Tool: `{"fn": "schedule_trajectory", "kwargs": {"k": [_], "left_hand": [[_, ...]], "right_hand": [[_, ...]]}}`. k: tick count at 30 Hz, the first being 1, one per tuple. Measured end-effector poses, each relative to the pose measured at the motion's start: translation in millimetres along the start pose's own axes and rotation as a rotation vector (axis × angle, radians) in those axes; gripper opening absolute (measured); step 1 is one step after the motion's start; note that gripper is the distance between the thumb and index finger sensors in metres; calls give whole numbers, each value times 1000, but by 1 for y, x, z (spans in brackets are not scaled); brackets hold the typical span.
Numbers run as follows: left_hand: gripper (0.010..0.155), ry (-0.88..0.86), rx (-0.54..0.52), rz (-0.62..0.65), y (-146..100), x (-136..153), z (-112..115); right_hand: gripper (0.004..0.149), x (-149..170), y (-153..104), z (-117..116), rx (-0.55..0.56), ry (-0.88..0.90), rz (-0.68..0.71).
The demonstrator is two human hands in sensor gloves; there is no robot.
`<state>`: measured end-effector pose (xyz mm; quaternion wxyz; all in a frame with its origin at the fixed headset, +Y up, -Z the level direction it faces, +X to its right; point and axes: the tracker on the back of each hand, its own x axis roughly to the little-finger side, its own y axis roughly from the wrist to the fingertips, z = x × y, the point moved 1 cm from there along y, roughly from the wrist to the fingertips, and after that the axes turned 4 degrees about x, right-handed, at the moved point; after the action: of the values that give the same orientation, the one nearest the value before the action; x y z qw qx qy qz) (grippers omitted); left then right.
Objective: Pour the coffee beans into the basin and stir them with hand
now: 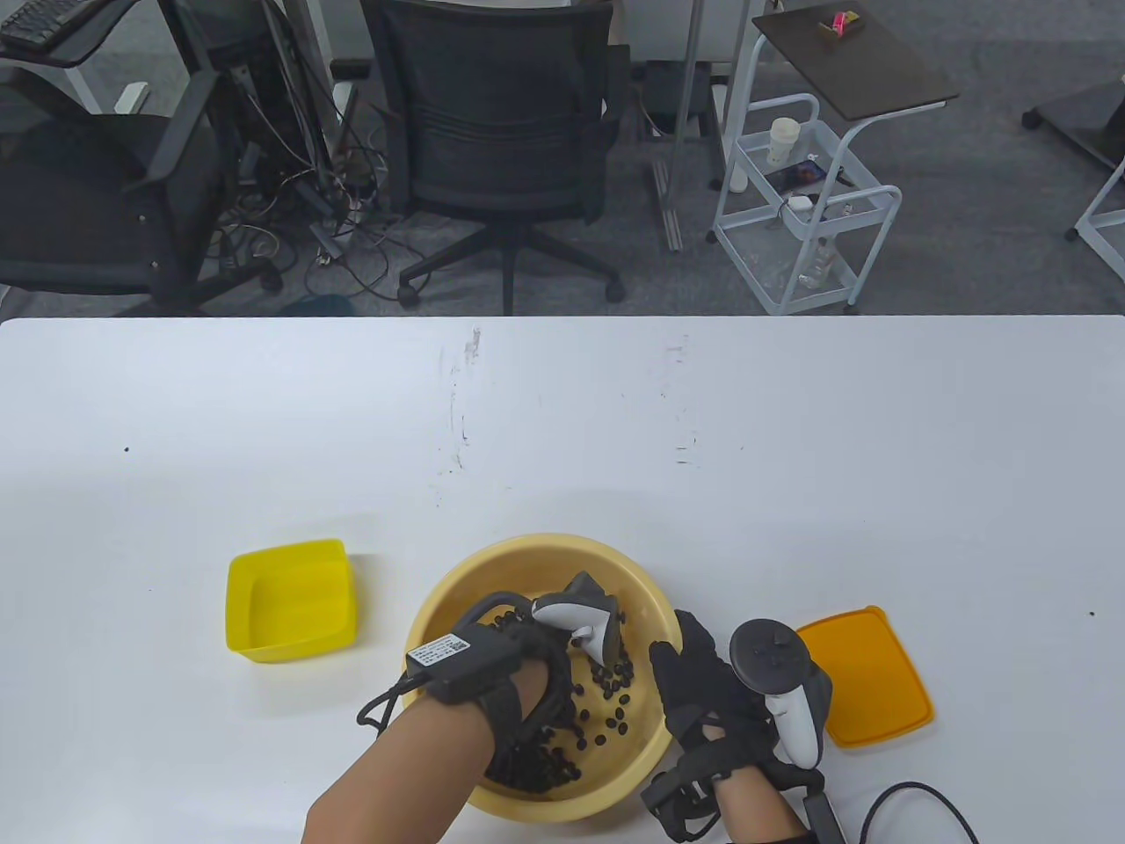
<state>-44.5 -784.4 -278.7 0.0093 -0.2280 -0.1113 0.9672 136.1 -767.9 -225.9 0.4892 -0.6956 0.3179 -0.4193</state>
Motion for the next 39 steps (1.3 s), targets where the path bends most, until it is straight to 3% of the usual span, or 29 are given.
{"fn": "schedule_trajectory", "kwargs": {"k": [4,8,11,14,17,21,26,30,32,35,39], "left_hand": [[70,-223,48,254,3,-10,2],[67,-333,52,416,8,-22,-1],[63,-437,-32,551,3,-22,-13],[65,-510,-171,596,-1,-15,-22],[65,-588,-356,536,-8,-1,-29],[65,-525,-538,417,-19,9,-32],[61,-142,-704,160,-29,5,-32],[62,203,-656,-91,-29,-4,-28],[65,332,-546,-192,-26,-6,-25],[67,502,-399,-243,-21,-7,-17],[66,517,-294,-297,-18,-4,-11]], "right_hand": [[63,0,0,0,-2,1,1],[63,0,0,0,-4,3,0],[63,0,0,0,0,-2,1],[63,0,0,0,-2,1,0],[63,0,0,0,-2,4,1],[63,0,0,0,-1,1,2],[63,0,0,0,-2,2,1],[63,0,0,0,-3,2,1],[63,0,0,0,-4,2,1],[63,0,0,0,-5,2,2],[63,0,0,0,-5,0,2]]}}
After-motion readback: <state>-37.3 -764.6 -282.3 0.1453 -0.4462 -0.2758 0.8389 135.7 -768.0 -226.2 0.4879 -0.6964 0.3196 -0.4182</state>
